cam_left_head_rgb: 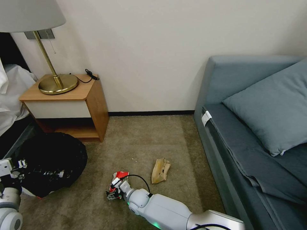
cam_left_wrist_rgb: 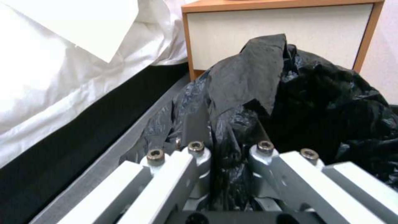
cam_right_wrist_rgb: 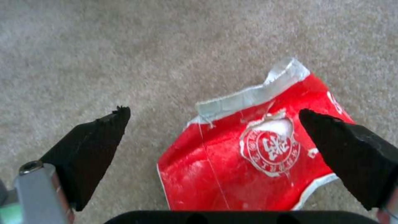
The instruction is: Pick up the trash bin, then pick up the garbage on the floor and place it into the trash bin.
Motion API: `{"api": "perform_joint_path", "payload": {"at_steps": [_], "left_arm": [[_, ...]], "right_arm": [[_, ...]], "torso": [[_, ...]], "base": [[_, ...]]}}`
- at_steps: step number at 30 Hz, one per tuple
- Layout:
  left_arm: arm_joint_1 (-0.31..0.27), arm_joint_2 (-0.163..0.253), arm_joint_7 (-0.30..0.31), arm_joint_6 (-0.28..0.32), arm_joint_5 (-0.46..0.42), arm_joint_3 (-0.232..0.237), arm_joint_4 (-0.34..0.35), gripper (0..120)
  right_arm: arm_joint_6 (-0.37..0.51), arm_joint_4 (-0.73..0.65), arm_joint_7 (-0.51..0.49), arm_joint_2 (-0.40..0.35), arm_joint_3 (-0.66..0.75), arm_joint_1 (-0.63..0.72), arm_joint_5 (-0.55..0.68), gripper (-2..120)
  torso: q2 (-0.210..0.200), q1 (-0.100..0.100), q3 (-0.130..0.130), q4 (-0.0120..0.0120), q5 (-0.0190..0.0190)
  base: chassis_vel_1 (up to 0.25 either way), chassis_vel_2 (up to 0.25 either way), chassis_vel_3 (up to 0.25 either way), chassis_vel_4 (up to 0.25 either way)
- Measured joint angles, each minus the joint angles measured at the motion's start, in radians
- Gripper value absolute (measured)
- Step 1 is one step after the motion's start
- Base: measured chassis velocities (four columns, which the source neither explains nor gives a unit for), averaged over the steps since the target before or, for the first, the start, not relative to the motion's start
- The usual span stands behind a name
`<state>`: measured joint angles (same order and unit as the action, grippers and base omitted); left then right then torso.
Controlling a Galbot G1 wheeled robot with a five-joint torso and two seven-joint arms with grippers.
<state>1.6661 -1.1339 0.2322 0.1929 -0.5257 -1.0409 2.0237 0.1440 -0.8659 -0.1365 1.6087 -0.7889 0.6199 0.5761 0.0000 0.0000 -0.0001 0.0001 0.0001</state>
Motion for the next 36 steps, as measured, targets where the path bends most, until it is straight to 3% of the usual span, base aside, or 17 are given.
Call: {"api": "perform_joint_path", "payload": {"at_steps": [9,17,26,32,33,36], "left_arm": [[0.004,-0.015,0.000,-0.002,0.007,0.005,0.010,6],[0.014,-0.013,-0.001,-0.011,0.004,-0.023,0.009,6],[0.011,-0.012,-0.004,-0.013,0.004,-0.020,0.008,6],[0.017,-0.010,-0.006,-0.017,0.001,-0.023,0.009,6],[0.019,-0.011,-0.006,-0.017,0.001,-0.024,0.012,6],[0.024,-0.015,-0.005,-0.020,0.001,-0.026,0.014,6]], "right_arm": [[-0.033,0.087,0.031,-0.001,-0.005,-0.003,0.001,100],[-0.042,0.091,0.102,-0.001,-0.021,-0.013,0.001,100],[-0.047,0.119,0.125,-0.001,-0.008,-0.003,-0.024,100],[-0.048,0.134,0.136,-0.001,0.009,0.000,-0.041,88],[-0.048,0.136,0.137,-0.001,0.012,-0.001,-0.043,79],[-0.049,0.137,0.142,-0.001,0.014,-0.002,-0.050,70]], "torso": [[0.000,0.000,0.000,-0.0002,0.0000],[0.000,0.000,0.000,0.0000,0.0000],[0.000,0.000,0.000,-0.0001,-0.0001],[0.000,0.000,0.000,-0.0001,-0.0001],[0.000,0.000,0.000,-0.0001,0.0000],[0.000,0.000,0.000,-0.0001,0.0000]], "base": [[0.000,0.000,0.000,0.000],[0.000,0.000,0.000,0.000],[0.000,0.000,0.000,0.000],[0.000,0.000,0.000,0.000],[0.000,0.000,0.000,0.000],[0.000,0.000,0.000,0.000]]}}
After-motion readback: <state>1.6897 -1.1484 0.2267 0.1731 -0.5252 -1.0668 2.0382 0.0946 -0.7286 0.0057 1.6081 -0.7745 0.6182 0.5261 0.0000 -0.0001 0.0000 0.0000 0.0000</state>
